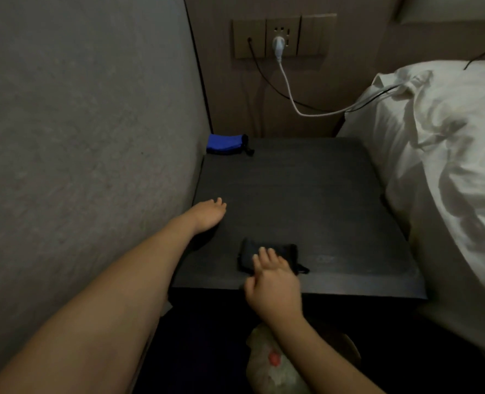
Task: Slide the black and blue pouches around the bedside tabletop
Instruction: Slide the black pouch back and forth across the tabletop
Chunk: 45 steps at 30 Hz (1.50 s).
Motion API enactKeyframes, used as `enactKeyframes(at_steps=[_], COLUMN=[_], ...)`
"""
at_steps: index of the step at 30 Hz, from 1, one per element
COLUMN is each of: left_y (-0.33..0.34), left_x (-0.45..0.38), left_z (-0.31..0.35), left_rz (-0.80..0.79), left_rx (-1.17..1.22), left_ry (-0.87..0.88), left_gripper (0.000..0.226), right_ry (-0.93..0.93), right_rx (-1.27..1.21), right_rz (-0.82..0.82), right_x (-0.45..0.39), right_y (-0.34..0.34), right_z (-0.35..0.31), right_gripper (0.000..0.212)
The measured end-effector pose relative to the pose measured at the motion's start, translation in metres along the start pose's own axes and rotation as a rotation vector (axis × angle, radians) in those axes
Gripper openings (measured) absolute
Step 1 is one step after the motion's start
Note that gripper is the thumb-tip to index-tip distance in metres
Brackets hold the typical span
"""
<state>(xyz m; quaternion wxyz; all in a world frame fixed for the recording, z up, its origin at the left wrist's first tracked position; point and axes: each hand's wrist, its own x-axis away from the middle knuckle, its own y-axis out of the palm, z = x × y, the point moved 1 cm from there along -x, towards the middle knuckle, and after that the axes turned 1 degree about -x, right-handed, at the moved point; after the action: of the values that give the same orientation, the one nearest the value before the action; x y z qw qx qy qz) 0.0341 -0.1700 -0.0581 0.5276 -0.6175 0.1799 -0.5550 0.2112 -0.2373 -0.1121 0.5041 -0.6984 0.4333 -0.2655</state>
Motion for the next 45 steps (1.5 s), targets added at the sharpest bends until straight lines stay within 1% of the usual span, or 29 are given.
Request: enactKeyframes(at_steps=[2,5,8,12,16,20,23,28,30,34,37,40,42,45], left_y=[-0.002,-0.003,-0.001,-0.002,0.000,0.001,0.003,0.004,0.005,0.008,0.008,0.018,0.029,0.039], left_x=[-0.001,-0.001,0.000,-0.004,-0.008,-0.008,-0.009,-0.009,-0.008,-0.010,-0.008,0.000,0.005,0.005], left_z=[-0.004,-0.004,-0.005,-0.008,-0.009,-0.007,-0.006,-0.003,-0.001,-0.001,0.000,0.003,0.003,0.004], left_rz=[0.004,0.014,-0.019,0.023,0.012,0.011,0.008,-0.006,-0.019,-0.032,-0.032,0.002,0.068,0.141], left_rx=[0.053,0.042,0.054,0.107,0.059,-0.091,-0.148,-0.189,-0.168,-0.186,-0.167,-0.109,-0.070,-0.076], left_ry=[-0.016,0.027,0.009,-0.002,-0.006,0.060,0.068,0.074,0.053,0.070,0.068,0.087,0.098,0.085], left_gripper=[0.048,0.048,0.048,0.048,0.049,0.050,0.049,0.049,0.048,0.049,0.050,0.053,0.059,0.063], right_ry=[-0.062,-0.117,-0.151,-0.191,-0.255,-0.304,-0.366,-0.396,-0.372,-0.307,-0.243,-0.197,-0.175,-0.153], right_rx=[-0.034,-0.066,-0.095,-0.127,-0.126,-0.121,-0.131,-0.165,-0.157,-0.136,-0.113,-0.079,-0.050,0.020], right_rz=[-0.044,-0.090,-0.137,-0.164,-0.190,-0.206,-0.192,-0.114,-0.069,-0.011,-0.009,-0.007,-0.011,-0.002], right_x=[-0.008,-0.016,-0.020,-0.017,-0.012,-0.011,-0.003,0.013,0.019,0.028,0.031,0.033,0.035,0.040], right_y=[0.010,0.021,0.027,0.032,0.037,0.037,0.035,0.025,0.018,0.005,-0.006,-0.017,-0.025,-0.036], right_z=[-0.029,-0.061,-0.082,-0.097,-0.102,-0.099,-0.088,-0.055,-0.036,0.004,0.031,0.056,0.072,0.098], right_gripper=[0.055,0.055,0.055,0.055,0.057,0.056,0.046,0.044,0.042,0.038,0.046,0.047,0.048,0.048])
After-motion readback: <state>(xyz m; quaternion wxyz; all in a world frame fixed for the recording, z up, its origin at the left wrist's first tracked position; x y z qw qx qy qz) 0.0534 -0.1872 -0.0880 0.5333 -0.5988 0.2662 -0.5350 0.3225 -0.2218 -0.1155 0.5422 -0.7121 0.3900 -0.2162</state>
